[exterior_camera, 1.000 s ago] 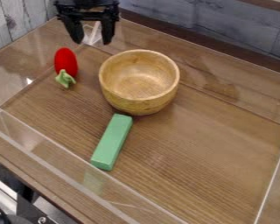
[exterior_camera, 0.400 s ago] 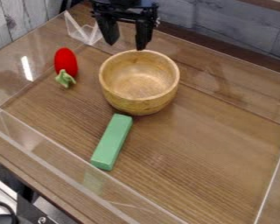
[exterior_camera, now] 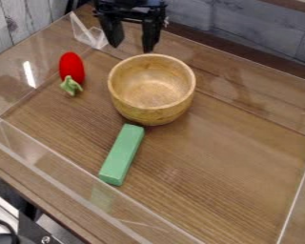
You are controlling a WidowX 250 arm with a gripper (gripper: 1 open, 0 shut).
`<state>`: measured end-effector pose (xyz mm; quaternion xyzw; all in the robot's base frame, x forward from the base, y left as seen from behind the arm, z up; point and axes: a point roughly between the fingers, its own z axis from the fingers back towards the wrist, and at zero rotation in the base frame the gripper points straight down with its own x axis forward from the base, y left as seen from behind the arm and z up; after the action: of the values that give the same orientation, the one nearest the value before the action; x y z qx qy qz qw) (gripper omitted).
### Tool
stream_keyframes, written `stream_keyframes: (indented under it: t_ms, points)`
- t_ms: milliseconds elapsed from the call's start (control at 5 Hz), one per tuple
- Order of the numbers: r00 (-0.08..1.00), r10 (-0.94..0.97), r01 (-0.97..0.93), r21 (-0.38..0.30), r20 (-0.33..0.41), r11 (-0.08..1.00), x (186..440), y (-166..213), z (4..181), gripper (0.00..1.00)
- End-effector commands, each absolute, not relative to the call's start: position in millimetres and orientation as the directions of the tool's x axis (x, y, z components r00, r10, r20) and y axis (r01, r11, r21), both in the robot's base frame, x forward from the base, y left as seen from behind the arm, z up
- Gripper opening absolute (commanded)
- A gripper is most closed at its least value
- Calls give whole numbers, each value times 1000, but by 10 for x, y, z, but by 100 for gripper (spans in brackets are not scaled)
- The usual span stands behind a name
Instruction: Move the red fruit to the left
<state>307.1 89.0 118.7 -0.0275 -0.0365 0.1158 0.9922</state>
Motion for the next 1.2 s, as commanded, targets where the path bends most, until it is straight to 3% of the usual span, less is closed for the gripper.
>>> stream_keyframes:
  t_ms: [0,400,1000]
  points:
    - [938,306,-303,-45,161,952,3177,1019,1467,100]
    - [912,375,-377,-17,166,926,3259,972,1267,100]
    - [897,405,-412,-2,178,911,3370,1244,1183,100]
